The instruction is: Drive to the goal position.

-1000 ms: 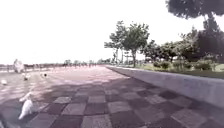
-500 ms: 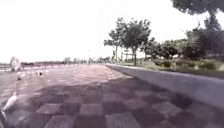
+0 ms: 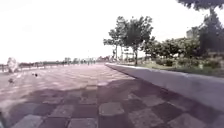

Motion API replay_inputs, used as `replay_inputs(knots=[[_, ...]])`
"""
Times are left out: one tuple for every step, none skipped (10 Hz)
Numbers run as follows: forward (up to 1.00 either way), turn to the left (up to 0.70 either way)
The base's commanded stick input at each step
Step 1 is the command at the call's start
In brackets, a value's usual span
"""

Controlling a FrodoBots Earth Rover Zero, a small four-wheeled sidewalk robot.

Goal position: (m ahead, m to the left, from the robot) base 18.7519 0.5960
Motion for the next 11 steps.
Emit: replay_inputs(knots=[[0.85,0.18],[0.85,0.31],[0.85,0.00],[0.85,0.00],[0.85,0.13],[0.85,0.31],[0.85,0.34],[0.85,0.33],[0.85,0.27],[0.85,0.19],[0.85,0.12]])
